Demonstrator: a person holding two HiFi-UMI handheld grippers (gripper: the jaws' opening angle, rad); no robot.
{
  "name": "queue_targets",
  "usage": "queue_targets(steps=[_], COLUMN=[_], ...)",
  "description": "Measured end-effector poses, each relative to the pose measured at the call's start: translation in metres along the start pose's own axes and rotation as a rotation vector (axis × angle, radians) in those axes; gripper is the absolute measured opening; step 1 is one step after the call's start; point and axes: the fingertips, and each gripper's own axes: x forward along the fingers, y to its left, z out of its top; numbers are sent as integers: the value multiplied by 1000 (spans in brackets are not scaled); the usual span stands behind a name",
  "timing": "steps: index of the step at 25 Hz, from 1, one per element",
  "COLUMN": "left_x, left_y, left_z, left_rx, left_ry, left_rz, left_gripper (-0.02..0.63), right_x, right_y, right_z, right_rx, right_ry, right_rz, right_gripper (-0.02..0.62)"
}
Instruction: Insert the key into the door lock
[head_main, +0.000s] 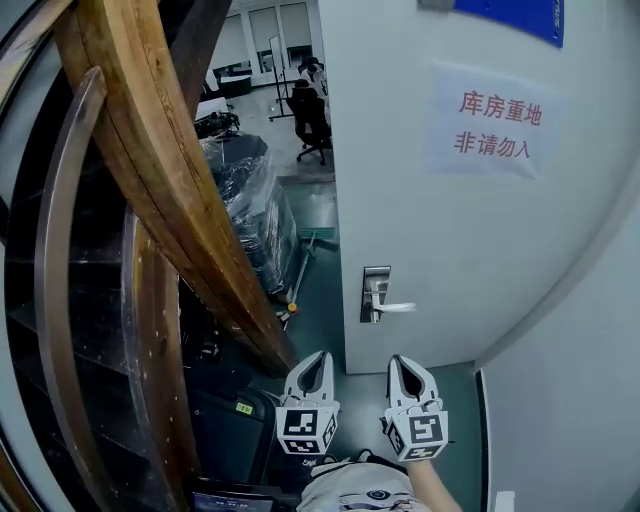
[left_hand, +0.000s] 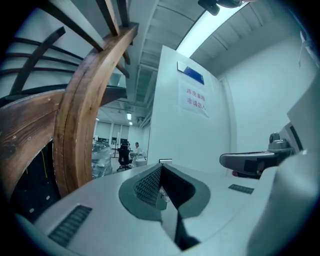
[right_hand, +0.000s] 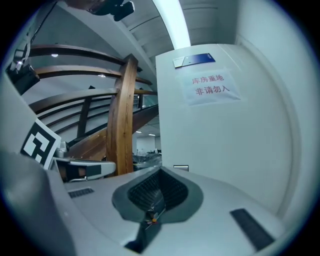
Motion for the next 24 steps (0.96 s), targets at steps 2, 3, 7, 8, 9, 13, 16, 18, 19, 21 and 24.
queue_targets(steps=[2,3,7,8,9,13,16,18,19,21,24], left_x=[2,3,4,4,4,5,5,6,6,8,9], left_y=[0,1,7,9,11,15,15,14,13,13,13], left_z=[6,9,15,15,14,15,15,15,16,16,17], left_rx=[7,9,15,16,15,15,18,25,29,32,29], left_ry=[-15,-23,-37,-36,-35,-38,-38,-41,-43,-46,-49], left_rz=[-8,-8,-1,-1,0,4,0,-8,-12,-15,-16], left_gripper=[5,5,5,5,5,5,5,5,5,5,5], right_x=[2,4,11,13,14,18,21,23,24,26,27], right_y=[2,3,6,8,9,11,14,16,17,18,18], right_z=[6,8,13,14,14,13,12,11,11,10,8], right_rx=[-8,-12,-20,-22,-25,-30,-26,-27,-29,-33,-36], right_ry=[-11,-16,-26,-26,-26,-19,-15,-14,-12,-9,-4], right_rz=[5,7,14,16,17,25,35,43,46,49,52], right_gripper=[6,6,6,6,6,6,6,6,6,6,6])
